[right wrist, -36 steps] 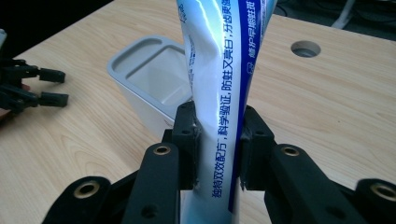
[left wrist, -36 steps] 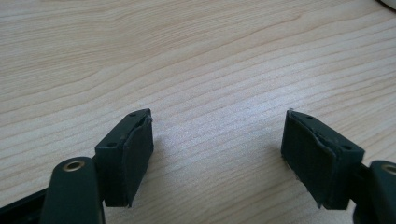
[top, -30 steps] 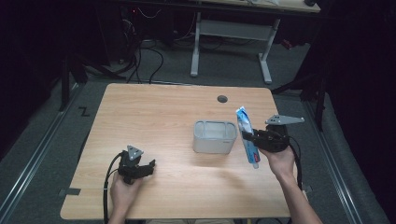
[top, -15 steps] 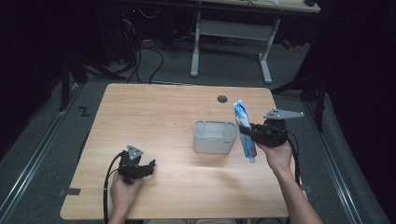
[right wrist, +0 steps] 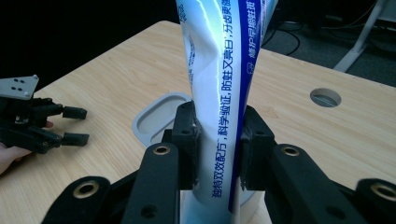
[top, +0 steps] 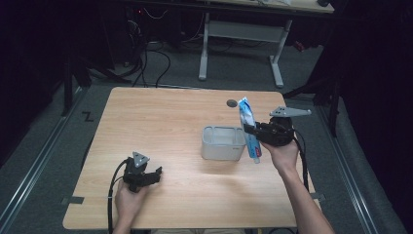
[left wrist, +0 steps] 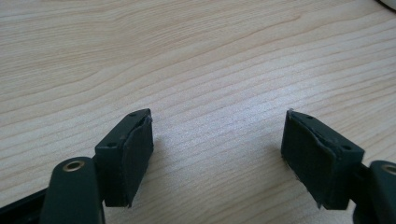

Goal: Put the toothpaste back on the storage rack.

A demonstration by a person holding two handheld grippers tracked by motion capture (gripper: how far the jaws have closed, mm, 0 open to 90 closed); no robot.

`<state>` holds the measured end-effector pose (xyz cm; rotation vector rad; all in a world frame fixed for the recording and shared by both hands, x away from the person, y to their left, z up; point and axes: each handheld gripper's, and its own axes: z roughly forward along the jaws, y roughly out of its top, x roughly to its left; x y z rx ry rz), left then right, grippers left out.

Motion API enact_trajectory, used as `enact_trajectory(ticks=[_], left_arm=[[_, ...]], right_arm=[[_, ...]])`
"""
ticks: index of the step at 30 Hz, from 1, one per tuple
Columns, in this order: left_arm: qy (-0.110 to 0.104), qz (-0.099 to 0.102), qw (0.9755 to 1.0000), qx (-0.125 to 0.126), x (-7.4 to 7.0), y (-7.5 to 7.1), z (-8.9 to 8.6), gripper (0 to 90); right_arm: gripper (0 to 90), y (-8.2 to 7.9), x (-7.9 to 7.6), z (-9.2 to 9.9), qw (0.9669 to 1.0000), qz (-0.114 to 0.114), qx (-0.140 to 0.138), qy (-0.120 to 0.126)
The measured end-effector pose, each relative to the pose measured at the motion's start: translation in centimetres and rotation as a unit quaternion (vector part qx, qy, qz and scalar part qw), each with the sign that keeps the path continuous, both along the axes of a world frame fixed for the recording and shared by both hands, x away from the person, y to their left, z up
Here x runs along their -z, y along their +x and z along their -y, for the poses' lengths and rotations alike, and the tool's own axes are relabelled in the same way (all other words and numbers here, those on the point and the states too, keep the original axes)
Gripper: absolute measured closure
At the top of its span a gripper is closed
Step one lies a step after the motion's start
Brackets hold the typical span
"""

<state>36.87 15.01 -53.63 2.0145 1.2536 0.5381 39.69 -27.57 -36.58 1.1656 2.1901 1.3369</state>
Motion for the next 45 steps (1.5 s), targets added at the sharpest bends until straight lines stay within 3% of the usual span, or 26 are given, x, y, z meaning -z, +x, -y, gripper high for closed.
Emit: enact_trajectory(ticks=[15,45], left_arm=[[-0.001,0.000,1.0000,0.000,0.0,0.0,0.0,25.5],[-0.001,0.000,1.0000,0.000,0.0,0.0,0.0,25.5]], right_arm=[[72.1,1.6,-0.4,-1.4,0.9997,0.007,-0.008,0.021],[72.0,4.3,-1.4,-4.8,0.9998,0.019,-0.007,0.007]])
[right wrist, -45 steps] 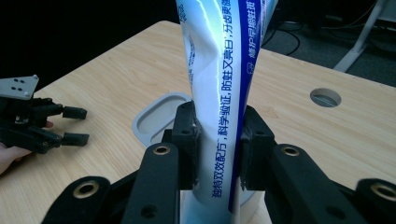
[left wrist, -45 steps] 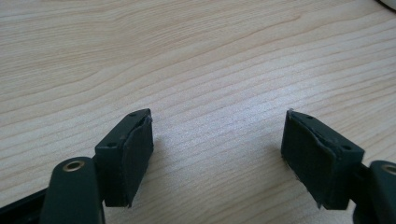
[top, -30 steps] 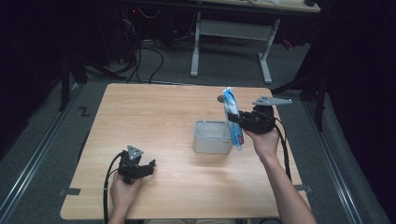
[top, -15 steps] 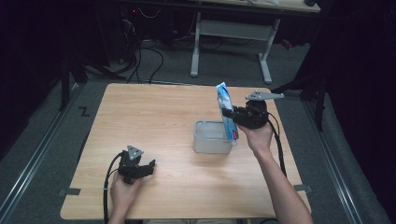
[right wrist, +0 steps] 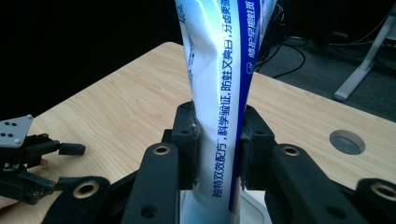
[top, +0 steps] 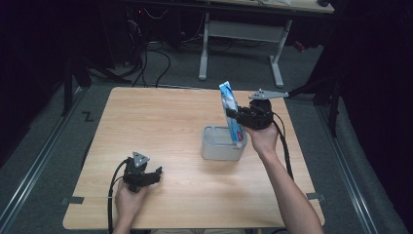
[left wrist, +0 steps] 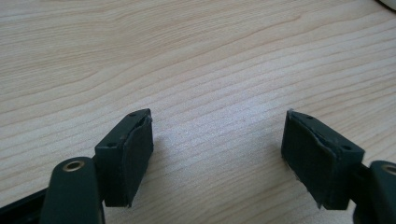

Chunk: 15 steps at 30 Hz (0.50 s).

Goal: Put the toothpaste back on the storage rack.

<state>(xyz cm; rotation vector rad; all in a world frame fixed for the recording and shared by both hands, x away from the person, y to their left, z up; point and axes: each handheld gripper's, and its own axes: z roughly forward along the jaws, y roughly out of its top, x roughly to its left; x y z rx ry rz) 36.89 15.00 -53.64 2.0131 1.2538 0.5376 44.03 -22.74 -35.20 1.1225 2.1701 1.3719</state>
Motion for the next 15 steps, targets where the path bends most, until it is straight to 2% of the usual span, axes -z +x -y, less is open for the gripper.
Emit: enact_trajectory(ticks=[4,9,15], left_arm=[[-0.001,0.000,1.0000,0.000,0.00,0.00,-0.01,25.5],[-0.001,0.000,1.0000,0.000,0.00,0.00,-0.02,25.5],[-0.001,0.000,1.0000,0.000,0.00,0.00,-0.02,25.7]], right_arm=[[71.9,0.19,0.10,-0.16,1.0000,0.000,0.001,0.000],[71.7,0.50,0.42,-0.50,0.9999,0.005,0.000,0.016],[71.7,0.86,0.66,-0.90,0.9999,0.009,0.006,0.012]])
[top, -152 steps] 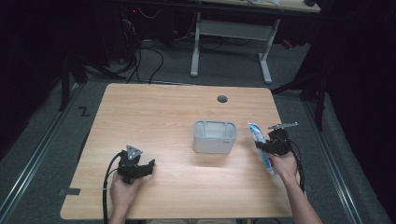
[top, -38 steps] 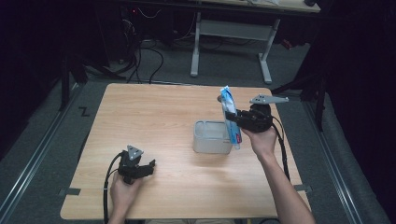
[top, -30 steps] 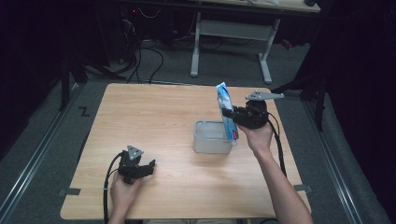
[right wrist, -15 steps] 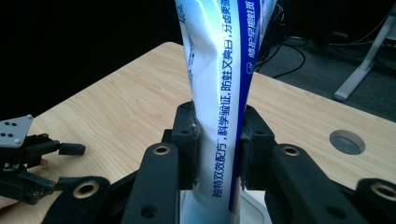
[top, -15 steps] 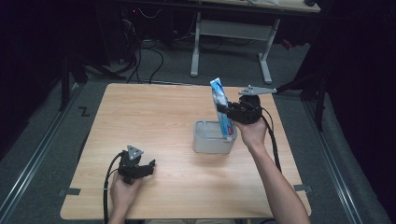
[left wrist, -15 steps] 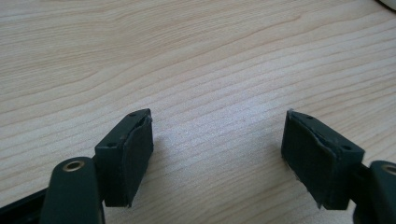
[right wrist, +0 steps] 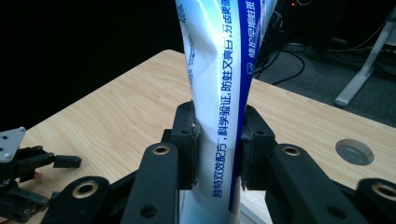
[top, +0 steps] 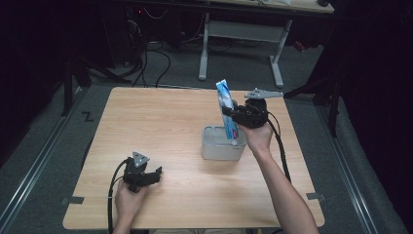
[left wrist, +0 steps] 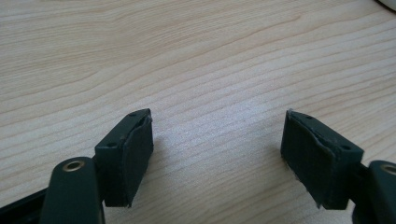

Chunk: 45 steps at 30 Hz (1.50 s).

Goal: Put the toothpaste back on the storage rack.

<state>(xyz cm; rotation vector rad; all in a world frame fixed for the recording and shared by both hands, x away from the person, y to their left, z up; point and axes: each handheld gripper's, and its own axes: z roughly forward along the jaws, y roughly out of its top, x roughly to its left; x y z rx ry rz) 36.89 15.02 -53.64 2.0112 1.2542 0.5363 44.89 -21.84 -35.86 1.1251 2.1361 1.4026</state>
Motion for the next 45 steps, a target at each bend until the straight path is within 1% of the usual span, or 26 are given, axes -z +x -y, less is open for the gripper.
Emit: enact_trajectory(ticks=[4,10,15,17,25,28,32,43,44,45], left_arm=[[0.001,0.000,1.0000,0.000,0.0,0.0,0.0,25.5],[0.000,0.000,1.0000,0.001,0.0,0.0,0.0,25.6],[0.001,0.000,1.0000,0.001,0.0,0.0,0.0,25.5],[0.001,0.000,1.0000,0.001,0.0,0.0,0.0,25.4],[0.002,0.000,1.0000,0.001,0.0,0.0,0.0,25.0],[0.002,0.000,1.0000,0.001,0.0,0.0,0.0,25.0],[0.002,0.000,1.0000,0.001,0.0,0.0,0.0,25.0],[0.002,0.000,1.0000,0.001,0.0,0.0,0.0,24.9],[0.002,0.000,1.0000,0.001,0.0,0.0,0.0,24.9],[0.002,0.000,1.0000,0.001,0.0,0.0,0.0,24.9]], right_arm=[[71.6,0.1,0.2,0.0,1.0000,0.001,-0.002,0.006],[71.5,0.4,0.4,-0.2,1.0000,0.004,0.003,0.002],[71.5,0.7,0.7,-0.3,1.0000,0.003,0.008,0.000],[71.5,0.7,0.7,-0.3,0.9999,0.003,0.012,-0.004],[71.3,1.0,1.0,-0.2,0.9999,0.002,0.015,-0.006],[71.2,1.0,1.3,-0.5,0.9996,0.004,0.015,-0.023],[71.2,1.2,1.9,-0.9,0.9991,0.001,0.014,-0.039],[71.2,1.2,2.8,-1.8,0.9987,-0.007,0.002,-0.051],[71.1,1.2,2.9,-1.8,0.9985,-0.007,0.002,-0.053],[71.1,1.2,3.0,-1.9,0.9980,-0.010,0.001,-0.062]])
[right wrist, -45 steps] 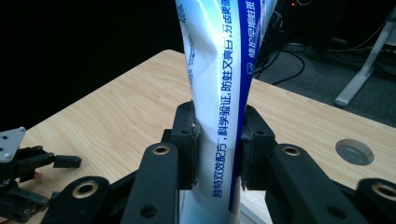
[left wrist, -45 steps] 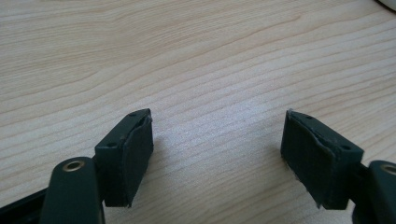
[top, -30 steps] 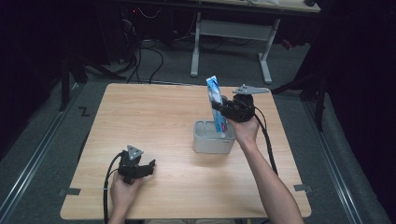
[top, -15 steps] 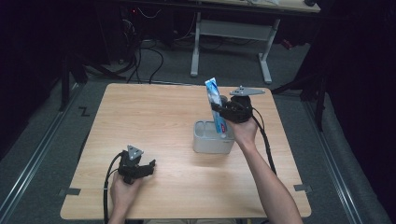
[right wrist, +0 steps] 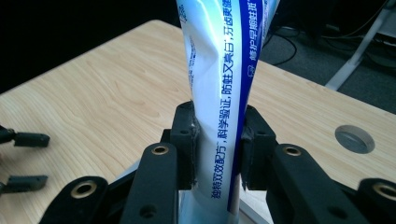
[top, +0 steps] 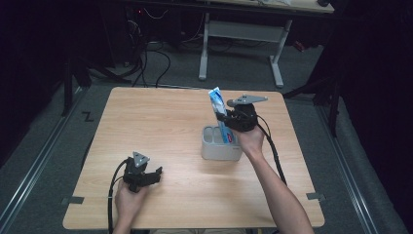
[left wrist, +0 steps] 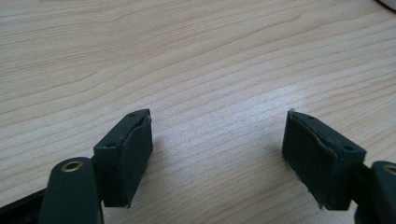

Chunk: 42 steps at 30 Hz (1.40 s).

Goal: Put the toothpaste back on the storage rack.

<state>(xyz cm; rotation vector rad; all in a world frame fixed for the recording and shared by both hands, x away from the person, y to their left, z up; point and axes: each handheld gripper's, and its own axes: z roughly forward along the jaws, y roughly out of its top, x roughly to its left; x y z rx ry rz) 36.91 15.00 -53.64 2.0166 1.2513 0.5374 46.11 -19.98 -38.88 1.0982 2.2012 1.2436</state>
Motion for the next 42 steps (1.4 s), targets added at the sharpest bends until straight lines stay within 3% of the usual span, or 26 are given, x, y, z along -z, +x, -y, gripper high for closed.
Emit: enact_trajectory(ticks=[13,20,42], left_arm=[[0.000,0.000,1.0000,0.000,0.0,0.0,0.0,24.9],[0.000,0.000,1.0000,0.000,0.0,0.0,0.0,24.8],[0.000,0.000,1.0000,0.000,0.0,0.0,0.0,24.8]], right_arm=[[71.0,-0.1,0.7,-0.4,0.9998,-0.002,-0.012,-0.016],[70.9,-0.2,1.3,-0.7,0.9991,-0.005,-0.018,-0.039],[70.6,-0.4,2.2,-0.3,0.9985,-0.021,-0.020,-0.047]])
